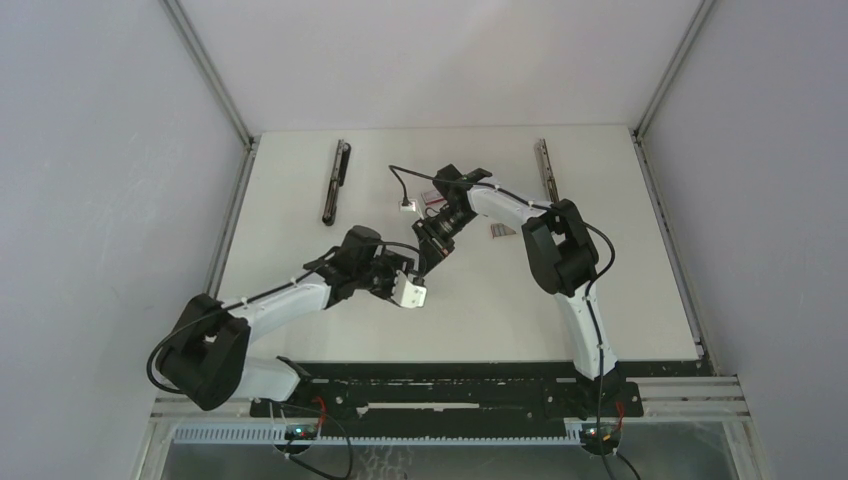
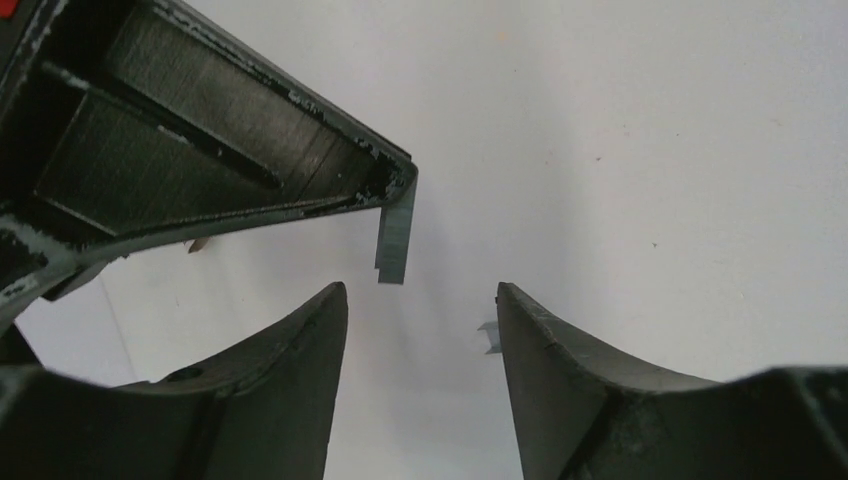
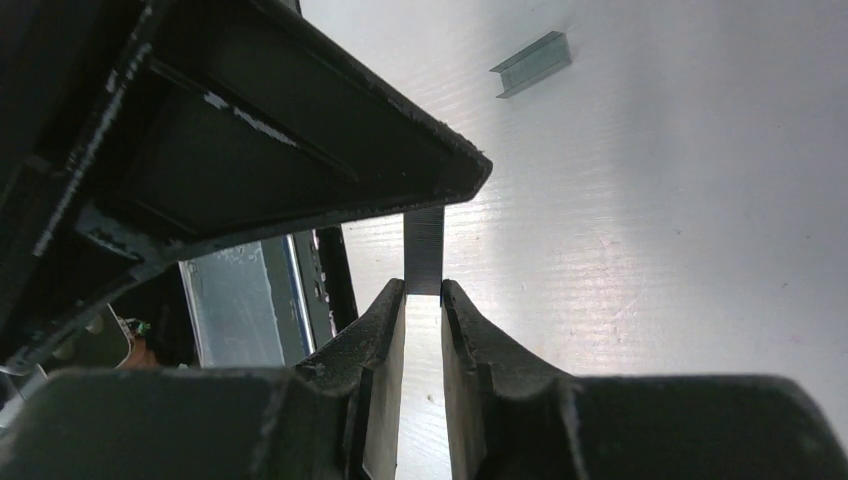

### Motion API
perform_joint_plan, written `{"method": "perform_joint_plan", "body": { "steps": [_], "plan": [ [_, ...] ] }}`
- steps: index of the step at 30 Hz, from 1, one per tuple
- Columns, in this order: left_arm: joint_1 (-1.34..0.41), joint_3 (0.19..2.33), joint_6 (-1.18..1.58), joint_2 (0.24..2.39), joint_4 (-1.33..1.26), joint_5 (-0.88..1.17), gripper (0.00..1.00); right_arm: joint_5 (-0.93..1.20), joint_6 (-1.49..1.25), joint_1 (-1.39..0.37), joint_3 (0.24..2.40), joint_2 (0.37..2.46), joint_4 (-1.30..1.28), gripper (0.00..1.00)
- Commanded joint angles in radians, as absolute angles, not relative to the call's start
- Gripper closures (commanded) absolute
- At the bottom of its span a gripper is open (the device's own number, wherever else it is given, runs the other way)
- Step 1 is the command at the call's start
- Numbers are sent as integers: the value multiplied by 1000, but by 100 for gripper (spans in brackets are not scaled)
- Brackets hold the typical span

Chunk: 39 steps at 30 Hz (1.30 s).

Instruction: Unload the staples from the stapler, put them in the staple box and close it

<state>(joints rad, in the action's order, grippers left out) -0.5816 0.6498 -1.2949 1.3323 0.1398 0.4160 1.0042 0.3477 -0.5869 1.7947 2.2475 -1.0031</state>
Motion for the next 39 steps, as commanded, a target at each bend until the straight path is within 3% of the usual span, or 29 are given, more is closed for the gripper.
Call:
{"method": "perform_joint_plan", "body": {
  "steps": [1, 18, 39],
  "plan": [
    [-609, 721, -1269, 1354, 103, 385, 41, 1042, 345, -580, 1835, 2253, -1007, 82],
    [-651, 748, -1244, 1380, 126, 378, 61, 1052, 357, -581, 1841, 2257, -1020, 81],
    [-663, 752, -1239, 1394, 139, 379, 73, 1057, 364, -578, 1848, 2263, -1033, 81]
  ]
}}
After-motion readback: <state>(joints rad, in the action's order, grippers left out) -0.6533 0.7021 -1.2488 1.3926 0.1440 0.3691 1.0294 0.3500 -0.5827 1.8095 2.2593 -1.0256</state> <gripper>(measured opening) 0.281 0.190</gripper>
